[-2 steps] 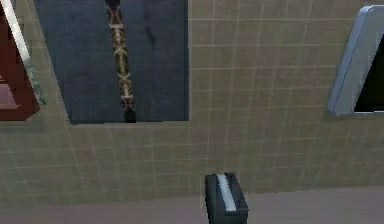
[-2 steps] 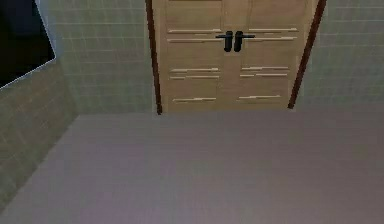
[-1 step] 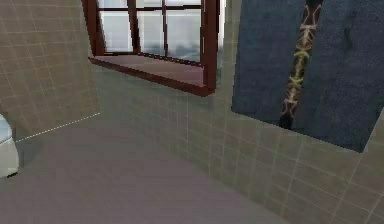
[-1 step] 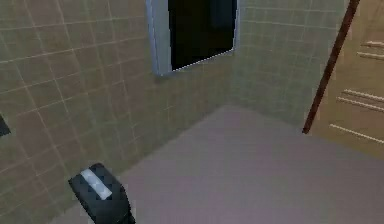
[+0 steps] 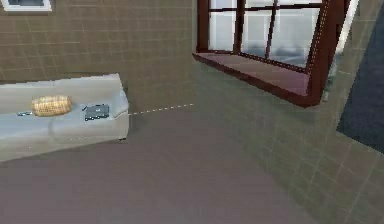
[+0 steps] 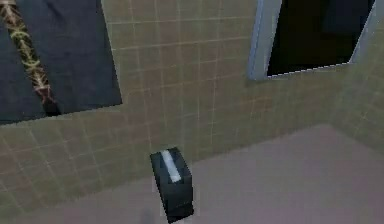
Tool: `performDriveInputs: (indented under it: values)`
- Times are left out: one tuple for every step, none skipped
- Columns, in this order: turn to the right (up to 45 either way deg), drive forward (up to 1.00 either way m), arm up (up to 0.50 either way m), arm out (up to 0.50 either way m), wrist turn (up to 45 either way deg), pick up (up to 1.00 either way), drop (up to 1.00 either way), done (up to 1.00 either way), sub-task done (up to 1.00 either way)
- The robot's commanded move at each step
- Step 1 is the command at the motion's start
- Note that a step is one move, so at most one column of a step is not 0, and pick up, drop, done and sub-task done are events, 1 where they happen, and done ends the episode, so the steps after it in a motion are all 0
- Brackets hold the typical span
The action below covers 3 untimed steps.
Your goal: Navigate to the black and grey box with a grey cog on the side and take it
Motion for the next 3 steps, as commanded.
performDriveInputs:
  values:
    - [45.0, 0.00, 0.00, 0.00, 0.0, 0.00, 0.00, 0.00, 0.00]
    - [9.0, 0.00, 0.00, 0.00, 0.0, 0.00, 0.00, 0.00, 0.00]
    - [0.0, 0.50, 0.00, 0.00, 0.0, 0.00, 0.00, 0.00, 0.00]
